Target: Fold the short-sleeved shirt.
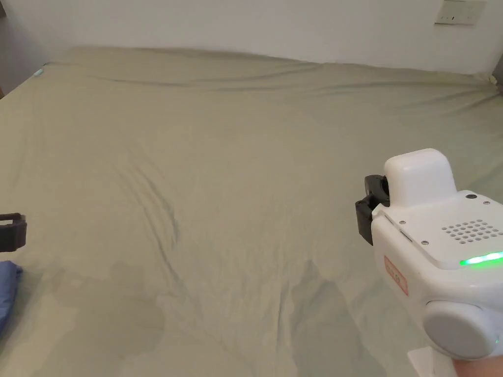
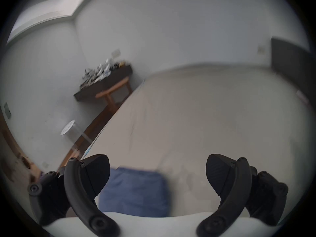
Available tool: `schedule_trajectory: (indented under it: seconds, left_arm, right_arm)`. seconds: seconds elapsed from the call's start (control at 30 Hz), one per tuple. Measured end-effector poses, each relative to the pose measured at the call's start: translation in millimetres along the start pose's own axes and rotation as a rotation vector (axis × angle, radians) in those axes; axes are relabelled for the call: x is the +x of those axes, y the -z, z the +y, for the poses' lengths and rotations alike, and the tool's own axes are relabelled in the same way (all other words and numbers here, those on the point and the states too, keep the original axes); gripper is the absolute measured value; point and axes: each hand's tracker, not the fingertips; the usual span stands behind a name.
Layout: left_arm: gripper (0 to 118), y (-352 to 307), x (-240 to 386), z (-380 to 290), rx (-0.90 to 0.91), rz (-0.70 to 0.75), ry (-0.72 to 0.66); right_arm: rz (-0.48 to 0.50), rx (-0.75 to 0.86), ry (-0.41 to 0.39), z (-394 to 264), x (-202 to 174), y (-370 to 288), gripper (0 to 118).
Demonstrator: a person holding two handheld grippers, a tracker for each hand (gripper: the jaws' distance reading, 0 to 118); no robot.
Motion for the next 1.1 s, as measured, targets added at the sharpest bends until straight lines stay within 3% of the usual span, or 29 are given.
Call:
schedule_trajectory:
  seconds: [0.13,0.23,0.27,0.37,0.4,0.5,0.73,1.1]
  left_arm:
    - [110,-74,62,42,0.213,-0.164,-0.168]
    - [98,-123,111,58,0.337,-0.269,-0.263]
    - [93,-139,124,67,0.443,-0.257,-0.163]
    - [62,-176,169,73,0.515,-0.29,-0.144]
    - [43,-187,184,68,0.479,-0.323,-0.202]
    - [0,-216,218,68,0.571,-0.318,-0.118]
    - [0,-250,264,60,0.613,-0.324,-0.008]
    - [0,-261,277,47,0.598,-0.313,-0.007]
  right_arm:
    - [-0.037,0.071,0.032,8,27,-28,2]
    - [-0.08,0.133,0.034,14,42,-50,2]
    - [-0.087,0.148,0.033,16,45,-56,2]
    - [-0.106,0.19,0.029,18,53,-74,2]
    - [-0.113,0.203,0.026,18,55,-79,2]
    - [-0.13,0.237,0.018,16,57,-88,2]
    - [-0.138,0.261,0.038,4,59,-99,2]
    - [-0.148,0.249,0.048,-19,57,-102,2]
